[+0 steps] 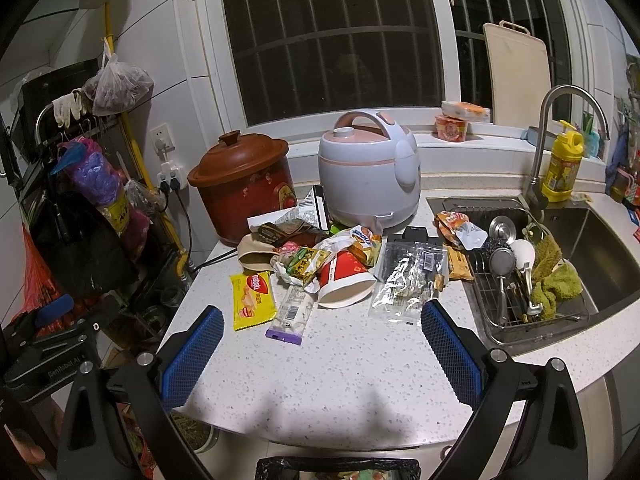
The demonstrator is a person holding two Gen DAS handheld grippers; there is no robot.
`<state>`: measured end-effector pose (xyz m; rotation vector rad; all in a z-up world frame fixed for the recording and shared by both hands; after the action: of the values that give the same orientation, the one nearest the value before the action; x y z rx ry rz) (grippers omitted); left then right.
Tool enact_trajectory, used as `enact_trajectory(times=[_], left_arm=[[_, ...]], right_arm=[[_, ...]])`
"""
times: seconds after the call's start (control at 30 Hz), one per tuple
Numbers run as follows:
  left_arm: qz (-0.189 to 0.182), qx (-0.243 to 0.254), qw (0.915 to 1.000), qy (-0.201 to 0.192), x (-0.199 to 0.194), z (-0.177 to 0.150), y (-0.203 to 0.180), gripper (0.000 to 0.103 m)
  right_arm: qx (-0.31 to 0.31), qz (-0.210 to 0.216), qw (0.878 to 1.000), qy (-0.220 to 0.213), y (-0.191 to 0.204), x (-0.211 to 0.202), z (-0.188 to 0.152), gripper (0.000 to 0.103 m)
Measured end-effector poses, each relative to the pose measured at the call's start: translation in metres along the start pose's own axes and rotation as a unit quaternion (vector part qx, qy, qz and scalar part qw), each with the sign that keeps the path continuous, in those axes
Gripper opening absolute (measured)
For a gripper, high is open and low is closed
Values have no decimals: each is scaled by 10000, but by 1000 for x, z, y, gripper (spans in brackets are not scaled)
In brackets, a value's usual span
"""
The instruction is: Collect trash
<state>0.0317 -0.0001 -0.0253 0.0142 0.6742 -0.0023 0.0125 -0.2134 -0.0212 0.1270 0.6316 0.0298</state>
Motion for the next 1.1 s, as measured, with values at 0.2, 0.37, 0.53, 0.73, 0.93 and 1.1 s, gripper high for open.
enact_trajectory(times=[0.2, 0.37, 0.53, 0.73, 0.93, 1.1], left_arm=[[-4, -2, 10000, -3, 0, 0, 0, 90], [-6, -9, 10000, -2, 0, 0, 0, 90], [-9, -4, 10000, -6, 0, 0, 0, 90], [-10, -5, 10000, -6, 0, 0, 0, 90], [-7, -12, 10000, -11, 0, 0, 0, 90], [-8, 4, 10000, -5, 0, -1, 0, 90]], right_arm=[[-5, -1, 10000, 5, 0, 1, -2, 98], [6, -6, 10000, 9, 1, 1, -8, 98], [5, -18, 10000, 2, 0, 1, -9, 98], [8, -10, 10000, 10, -2, 0, -9, 98], [18, -13, 10000, 13, -3, 1, -8, 98], [15, -11, 10000, 16, -3, 1, -7, 98]])
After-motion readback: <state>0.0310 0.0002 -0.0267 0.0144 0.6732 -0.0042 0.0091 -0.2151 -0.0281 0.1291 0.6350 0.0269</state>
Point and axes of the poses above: each gripper's, at about its wrist camera, not at the fingertips, and x roughly the way its jaws point, y to its left, z to its top, the point moved 4 cm from there along x, roughly the way its jaws point, and after that the axes turned 2 degrees about -x, right-handed, at the moved point
